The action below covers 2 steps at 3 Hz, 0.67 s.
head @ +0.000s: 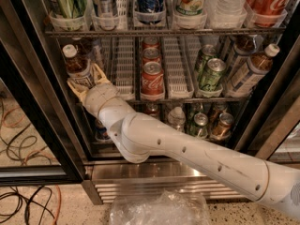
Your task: Pick blue plastic bottle from middle shelf of fridge
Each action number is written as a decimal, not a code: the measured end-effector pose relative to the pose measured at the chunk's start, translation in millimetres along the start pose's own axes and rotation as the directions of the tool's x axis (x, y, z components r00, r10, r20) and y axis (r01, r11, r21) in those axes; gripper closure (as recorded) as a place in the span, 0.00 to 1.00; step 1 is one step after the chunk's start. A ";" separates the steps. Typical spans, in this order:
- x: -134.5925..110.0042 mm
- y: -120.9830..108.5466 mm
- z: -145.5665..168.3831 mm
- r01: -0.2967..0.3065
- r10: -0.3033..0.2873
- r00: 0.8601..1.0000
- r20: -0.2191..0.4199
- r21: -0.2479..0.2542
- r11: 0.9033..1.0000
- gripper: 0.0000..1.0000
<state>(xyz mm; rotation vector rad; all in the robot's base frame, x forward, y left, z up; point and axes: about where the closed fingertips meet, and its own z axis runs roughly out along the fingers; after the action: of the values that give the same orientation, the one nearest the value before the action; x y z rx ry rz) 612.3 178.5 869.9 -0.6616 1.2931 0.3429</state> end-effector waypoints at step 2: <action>-12.5 -1.2 -8.3 -0.009 0.008 0.999 0.041 0.007 1.000 1.00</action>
Offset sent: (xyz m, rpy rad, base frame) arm -0.0259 -0.0153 0.0310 0.0923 -0.0775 0.0115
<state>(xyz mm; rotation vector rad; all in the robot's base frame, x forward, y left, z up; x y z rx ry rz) 603.4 173.9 881.1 -0.6402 1.2578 0.3569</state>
